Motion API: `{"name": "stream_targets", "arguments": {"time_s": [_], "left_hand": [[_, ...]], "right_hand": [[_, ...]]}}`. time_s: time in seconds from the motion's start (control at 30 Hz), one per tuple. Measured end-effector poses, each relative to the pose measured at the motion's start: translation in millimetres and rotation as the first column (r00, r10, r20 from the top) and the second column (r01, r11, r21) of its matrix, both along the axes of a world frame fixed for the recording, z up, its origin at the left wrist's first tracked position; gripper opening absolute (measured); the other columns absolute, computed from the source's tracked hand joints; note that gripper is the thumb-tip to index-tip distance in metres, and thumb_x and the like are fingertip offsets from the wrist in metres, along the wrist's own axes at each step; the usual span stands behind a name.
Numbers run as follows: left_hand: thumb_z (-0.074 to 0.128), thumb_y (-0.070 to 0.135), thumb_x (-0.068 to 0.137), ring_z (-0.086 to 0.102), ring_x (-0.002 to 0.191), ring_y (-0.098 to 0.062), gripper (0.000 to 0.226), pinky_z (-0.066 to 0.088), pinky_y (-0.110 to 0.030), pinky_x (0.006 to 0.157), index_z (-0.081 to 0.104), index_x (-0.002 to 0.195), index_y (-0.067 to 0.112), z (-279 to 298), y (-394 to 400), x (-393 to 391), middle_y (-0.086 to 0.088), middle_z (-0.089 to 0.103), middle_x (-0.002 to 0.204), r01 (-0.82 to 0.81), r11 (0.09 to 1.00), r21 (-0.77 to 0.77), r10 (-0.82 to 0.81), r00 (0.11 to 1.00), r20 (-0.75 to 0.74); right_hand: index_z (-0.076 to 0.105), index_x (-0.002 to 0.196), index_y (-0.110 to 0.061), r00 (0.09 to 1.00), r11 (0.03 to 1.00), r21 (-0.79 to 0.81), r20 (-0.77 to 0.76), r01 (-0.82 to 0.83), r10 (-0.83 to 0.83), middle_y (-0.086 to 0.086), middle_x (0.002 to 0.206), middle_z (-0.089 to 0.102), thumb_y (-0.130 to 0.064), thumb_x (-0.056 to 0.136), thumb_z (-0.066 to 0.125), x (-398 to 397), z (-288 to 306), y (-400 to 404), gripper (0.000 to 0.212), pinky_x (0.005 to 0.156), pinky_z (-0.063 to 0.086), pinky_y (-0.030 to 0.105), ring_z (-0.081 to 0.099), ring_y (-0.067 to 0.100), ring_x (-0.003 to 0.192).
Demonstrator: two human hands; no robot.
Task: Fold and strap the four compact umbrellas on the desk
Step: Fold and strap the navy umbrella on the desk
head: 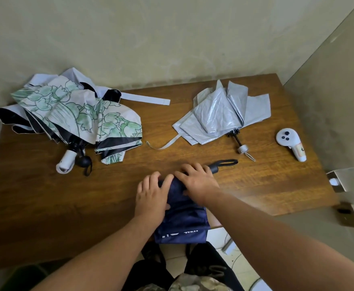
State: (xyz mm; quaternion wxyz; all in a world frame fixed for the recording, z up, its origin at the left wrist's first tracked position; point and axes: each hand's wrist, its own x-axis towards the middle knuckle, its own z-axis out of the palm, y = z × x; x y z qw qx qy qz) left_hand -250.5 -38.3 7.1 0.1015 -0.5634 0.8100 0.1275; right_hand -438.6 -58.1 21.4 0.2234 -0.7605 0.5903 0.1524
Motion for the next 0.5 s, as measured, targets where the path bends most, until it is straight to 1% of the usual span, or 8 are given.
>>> {"name": "stream_targets", "arguments": {"time_s": [0.07, 0.13, 0.23, 0.37, 0.43, 0.5], "left_hand": [[0.083, 0.049, 0.08, 0.035, 0.14, -0.027, 0.104, 0.033, -0.044, 0.116, 0.015, 0.158, 0.039, -2, -7, 1, -0.005, 0.032, 0.153, -0.056, 0.993, 0.101, 0.055, 0.998, 0.008], [0.082, 0.051, 0.08, 0.038, 0.136, -0.027, 0.104, 0.036, -0.043, 0.111, 0.014, 0.159, 0.041, -2, -12, 4, -0.002, 0.036, 0.15, -0.082, 0.981, 0.177, 0.08, 0.997, 0.018], [0.083, 0.053, 0.079, 0.045, 0.127, -0.028, 0.101, 0.04, -0.044, 0.105, 0.019, 0.157, 0.041, -2, -16, 5, -0.003, 0.044, 0.141, -0.075, 0.972, 0.223, 0.065, 0.996, 0.053], [0.087, 0.053, 0.075, 0.052, 0.122, -0.032, 0.098, 0.046, -0.046, 0.1, 0.027, 0.15, 0.038, 1, -20, 5, -0.006, 0.049, 0.135, -0.077, 0.952, 0.297, 0.05, 0.994, 0.098], [0.088, 0.054, 0.073, 0.056, 0.118, -0.031, 0.092, 0.05, -0.045, 0.093, 0.034, 0.145, 0.033, 1, -21, 7, -0.006, 0.053, 0.13, -0.071, 0.945, 0.319, 0.044, 0.995, 0.092], [0.088, 0.052, 0.073, 0.059, 0.111, -0.03, 0.081, 0.051, -0.042, 0.085, 0.041, 0.135, 0.029, 2, -22, 11, -0.004, 0.06, 0.122, -0.053, 0.948, 0.315, 0.031, 0.997, 0.073]], "right_hand": [[0.022, 0.159, -0.037, 0.994, 0.996, 0.074, -0.087, -0.056, 0.062, 0.002, 0.16, 0.028, -0.034, 0.097, 0.068, -14, -6, -8, 0.077, 0.12, 0.021, 0.058, 0.027, 0.033, 0.146], [0.021, 0.159, -0.038, 0.992, 0.996, 0.073, -0.114, -0.053, 0.061, 0.001, 0.157, 0.029, -0.034, 0.099, 0.065, -25, -12, -10, 0.074, 0.119, 0.024, 0.059, 0.029, 0.033, 0.144], [0.022, 0.158, -0.035, 0.991, 0.997, 0.046, -0.119, -0.055, 0.06, 0.002, 0.152, 0.034, -0.035, 0.101, 0.061, -29, -18, -7, 0.068, 0.116, 0.028, 0.06, 0.031, 0.034, 0.14], [0.029, 0.153, -0.029, 0.987, 0.993, 0.054, -0.12, -0.101, 0.107, 0.005, 0.147, 0.039, -0.027, 0.1, 0.061, -25, -19, -3, 0.062, 0.112, 0.032, 0.059, 0.035, 0.034, 0.137], [0.031, 0.152, -0.027, 0.985, 0.989, 0.071, -0.102, -0.133, 0.14, 0.006, 0.146, 0.041, -0.029, 0.101, 0.061, -27, -16, -4, 0.06, 0.11, 0.035, 0.058, 0.038, 0.033, 0.137], [0.032, 0.152, -0.027, 0.985, 0.983, 0.106, -0.065, -0.152, 0.16, 0.006, 0.145, 0.043, -0.032, 0.1, 0.061, -30, -10, -6, 0.06, 0.108, 0.036, 0.058, 0.042, 0.033, 0.137]]}}
